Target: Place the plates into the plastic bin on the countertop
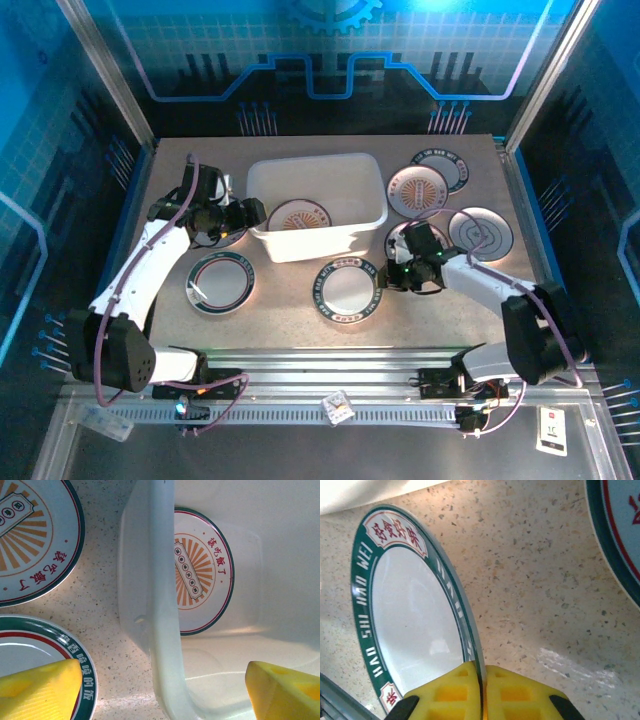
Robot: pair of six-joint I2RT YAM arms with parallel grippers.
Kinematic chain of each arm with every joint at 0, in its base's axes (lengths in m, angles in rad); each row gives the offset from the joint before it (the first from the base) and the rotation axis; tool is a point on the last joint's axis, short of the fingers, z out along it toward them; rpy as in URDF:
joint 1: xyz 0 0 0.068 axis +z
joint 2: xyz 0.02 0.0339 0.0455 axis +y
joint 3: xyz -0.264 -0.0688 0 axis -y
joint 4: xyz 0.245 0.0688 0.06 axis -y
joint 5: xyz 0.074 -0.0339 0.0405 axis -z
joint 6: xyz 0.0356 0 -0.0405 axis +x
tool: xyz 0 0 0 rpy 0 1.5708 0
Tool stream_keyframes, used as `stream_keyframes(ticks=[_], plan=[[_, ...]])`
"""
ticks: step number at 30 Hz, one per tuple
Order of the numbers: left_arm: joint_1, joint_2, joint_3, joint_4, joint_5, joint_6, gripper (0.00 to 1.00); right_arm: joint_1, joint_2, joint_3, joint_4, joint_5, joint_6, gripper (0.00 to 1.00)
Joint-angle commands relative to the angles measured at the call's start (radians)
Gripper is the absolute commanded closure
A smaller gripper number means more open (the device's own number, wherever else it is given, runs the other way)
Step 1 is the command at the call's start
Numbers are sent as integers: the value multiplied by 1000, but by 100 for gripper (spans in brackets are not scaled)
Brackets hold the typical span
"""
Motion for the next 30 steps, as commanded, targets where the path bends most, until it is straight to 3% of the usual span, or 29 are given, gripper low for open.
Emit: stream_keyframes(ticks=[1, 19, 30], plan=[[8, -6, 16, -12, 28, -8, 14, 9, -62, -11, -68, 24, 10, 91], [8, -10, 37, 3, 46, -12, 14, -64, -266, 0, -172, -16, 18, 97], [9, -4, 42, 5, 50, -8, 14, -149, -306, 27, -211, -82, 11, 98]])
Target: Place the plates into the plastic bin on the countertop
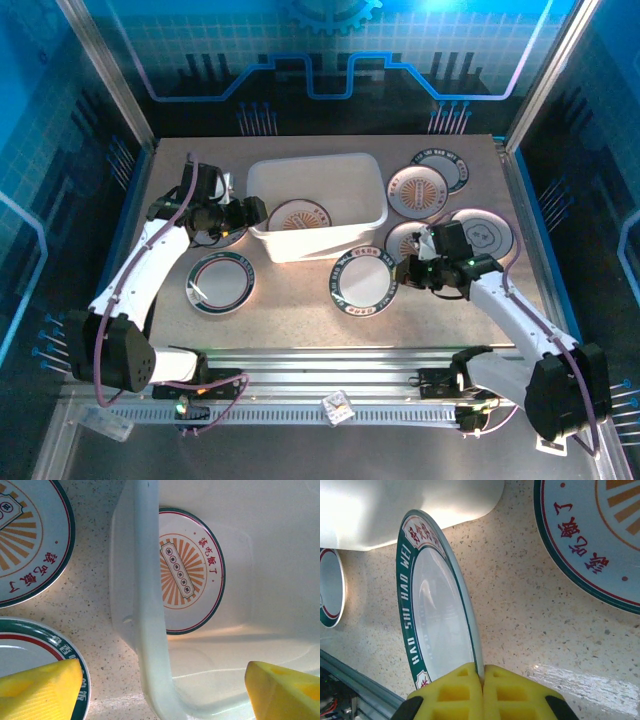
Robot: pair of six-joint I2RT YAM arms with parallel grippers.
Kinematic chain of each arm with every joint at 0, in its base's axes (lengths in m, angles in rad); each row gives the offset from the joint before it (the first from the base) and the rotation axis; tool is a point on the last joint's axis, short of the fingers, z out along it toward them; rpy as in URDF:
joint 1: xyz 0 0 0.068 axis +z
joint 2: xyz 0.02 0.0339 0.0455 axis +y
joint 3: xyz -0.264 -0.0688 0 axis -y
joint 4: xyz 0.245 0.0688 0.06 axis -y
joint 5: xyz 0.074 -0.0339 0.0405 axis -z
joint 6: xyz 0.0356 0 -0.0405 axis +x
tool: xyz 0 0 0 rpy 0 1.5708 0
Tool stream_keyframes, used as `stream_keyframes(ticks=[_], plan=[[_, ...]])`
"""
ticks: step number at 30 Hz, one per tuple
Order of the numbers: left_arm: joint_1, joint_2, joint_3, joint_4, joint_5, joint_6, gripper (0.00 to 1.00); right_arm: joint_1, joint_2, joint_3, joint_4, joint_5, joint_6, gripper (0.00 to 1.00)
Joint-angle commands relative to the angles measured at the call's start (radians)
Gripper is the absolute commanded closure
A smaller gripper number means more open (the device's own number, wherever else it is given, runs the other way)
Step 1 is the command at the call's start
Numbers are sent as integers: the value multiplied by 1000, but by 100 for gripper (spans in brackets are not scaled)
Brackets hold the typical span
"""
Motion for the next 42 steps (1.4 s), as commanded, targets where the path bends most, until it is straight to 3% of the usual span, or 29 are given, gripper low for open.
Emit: stream_keyframes(ticks=[1, 11, 27, 35, 42], plan=[[8, -4, 33, 3, 23, -8, 14, -38, -26, 38, -49, -48, -6, 98], [8, -2, 44, -4, 26, -4, 14, -195, -118, 144, -222, 30, -78, 99], [9, 7, 61, -11, 14, 4, 14, -433, -117, 367, -294, 73, -140, 100], [9, 8, 69, -8, 21, 4, 14, -427, -6, 562, -219, 5, -102, 100], [11, -5, 64, -8, 19, 4, 14, -238, 152, 769, -175, 41, -93, 100]])
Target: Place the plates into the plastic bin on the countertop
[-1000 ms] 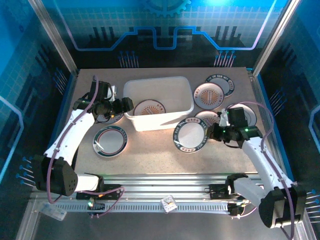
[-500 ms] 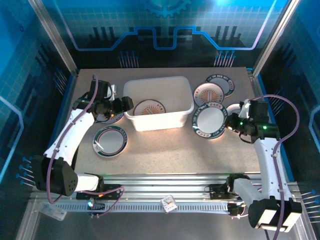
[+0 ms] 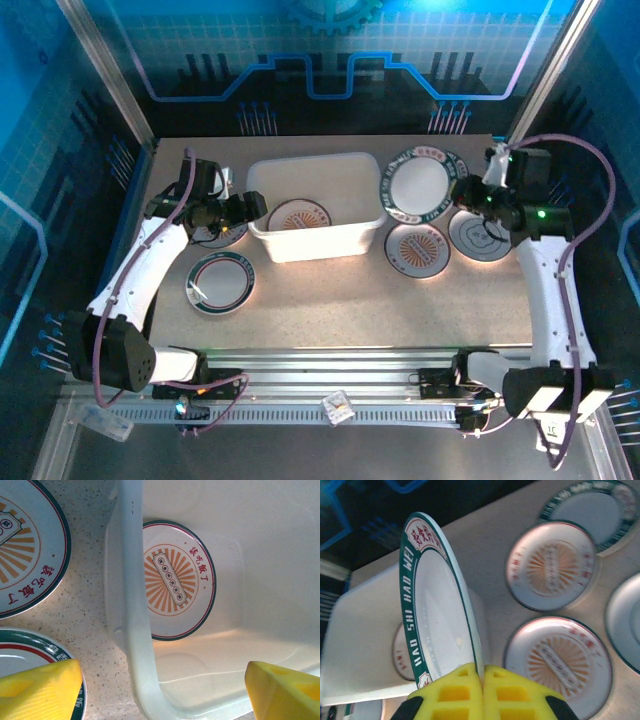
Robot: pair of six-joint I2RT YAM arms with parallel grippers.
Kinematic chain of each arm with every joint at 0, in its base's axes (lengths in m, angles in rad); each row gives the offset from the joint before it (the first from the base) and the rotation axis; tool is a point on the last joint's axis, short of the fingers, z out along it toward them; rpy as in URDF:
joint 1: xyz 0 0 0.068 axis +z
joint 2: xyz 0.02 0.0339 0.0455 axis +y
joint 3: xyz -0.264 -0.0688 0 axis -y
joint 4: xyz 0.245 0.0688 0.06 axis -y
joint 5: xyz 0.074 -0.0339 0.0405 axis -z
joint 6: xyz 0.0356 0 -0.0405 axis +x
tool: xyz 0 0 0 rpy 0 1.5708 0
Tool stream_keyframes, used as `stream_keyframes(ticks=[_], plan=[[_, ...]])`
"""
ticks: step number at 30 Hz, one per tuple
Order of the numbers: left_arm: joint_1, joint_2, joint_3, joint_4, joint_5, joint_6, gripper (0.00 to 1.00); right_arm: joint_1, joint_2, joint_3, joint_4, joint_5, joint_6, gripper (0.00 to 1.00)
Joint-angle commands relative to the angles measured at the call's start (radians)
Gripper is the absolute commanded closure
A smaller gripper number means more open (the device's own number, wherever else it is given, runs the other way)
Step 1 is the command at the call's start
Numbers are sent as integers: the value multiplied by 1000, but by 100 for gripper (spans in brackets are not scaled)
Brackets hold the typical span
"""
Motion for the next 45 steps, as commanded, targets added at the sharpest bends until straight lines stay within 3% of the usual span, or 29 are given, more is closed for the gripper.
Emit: stream_keyframes(ticks=[1, 9, 14, 23, 45], plan=[[12, -7, 26, -6, 21, 4, 14, 132, 83, 124, 57, -6, 3, 100], [39, -42, 5, 1, 32, 5, 14, 380, 326, 290, 124, -17, -1, 100], [54, -63, 0, -20, 20, 12, 14, 461, 468, 365, 164, -35, 10, 100], [63, -88, -10, -48, 3, 24, 14, 513, 644, 431, 194, -61, 18, 100], [65, -111, -38, -48, -2, 5, 14, 546, 821, 395, 209, -137, 49, 100]])
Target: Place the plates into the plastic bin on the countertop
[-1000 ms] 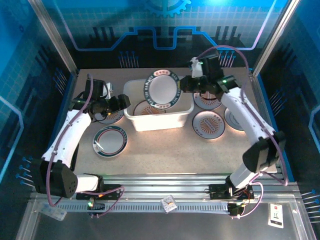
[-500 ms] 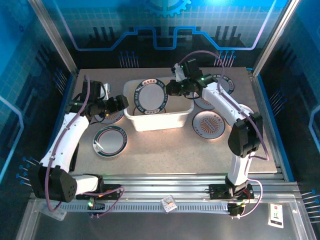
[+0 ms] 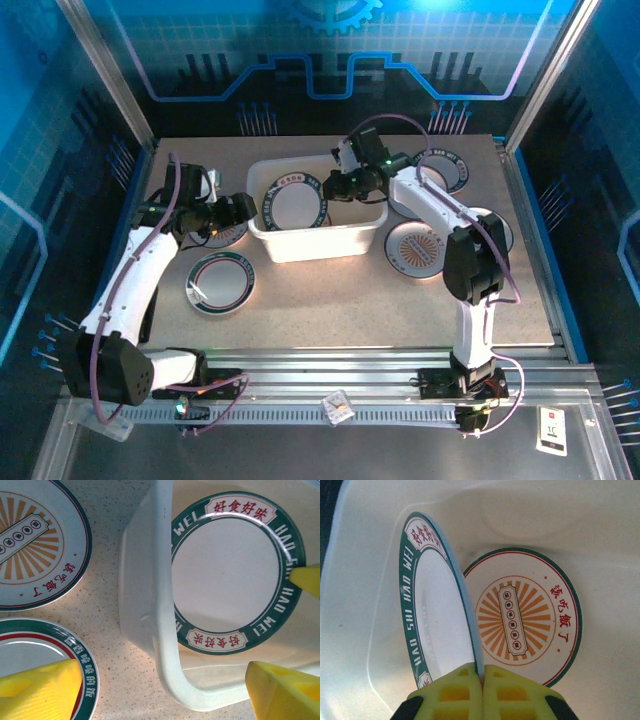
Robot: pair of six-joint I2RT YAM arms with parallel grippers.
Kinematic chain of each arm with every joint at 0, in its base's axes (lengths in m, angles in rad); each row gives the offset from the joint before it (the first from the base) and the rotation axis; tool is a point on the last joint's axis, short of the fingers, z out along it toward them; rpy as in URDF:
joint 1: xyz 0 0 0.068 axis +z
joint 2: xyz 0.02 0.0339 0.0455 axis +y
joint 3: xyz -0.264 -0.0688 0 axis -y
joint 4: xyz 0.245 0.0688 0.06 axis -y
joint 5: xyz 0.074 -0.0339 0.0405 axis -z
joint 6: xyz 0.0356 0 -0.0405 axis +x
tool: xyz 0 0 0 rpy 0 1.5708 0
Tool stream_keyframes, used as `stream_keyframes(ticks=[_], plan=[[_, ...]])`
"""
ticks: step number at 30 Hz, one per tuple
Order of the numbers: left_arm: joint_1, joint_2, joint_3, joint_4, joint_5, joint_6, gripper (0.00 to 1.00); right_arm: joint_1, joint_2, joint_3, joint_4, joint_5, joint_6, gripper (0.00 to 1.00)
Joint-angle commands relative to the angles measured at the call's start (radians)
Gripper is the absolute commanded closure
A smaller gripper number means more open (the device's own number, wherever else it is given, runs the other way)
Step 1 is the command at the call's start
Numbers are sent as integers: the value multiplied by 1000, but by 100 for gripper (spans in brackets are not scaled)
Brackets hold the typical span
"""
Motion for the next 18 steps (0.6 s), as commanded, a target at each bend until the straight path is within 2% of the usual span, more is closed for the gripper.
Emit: stream_keyframes(ticks=[1, 14, 18], plan=[[7, -33, -8, -20, -9, 2, 14, 18, 29, -2, 24, -41, 9, 100], [7, -50, -9, -23, -28, 5, 14, 32, 80, -55, 42, 36, -16, 100], [7, -48, -5, -23, -28, 6, 14, 31, 102, -56, 35, 38, -21, 97]])
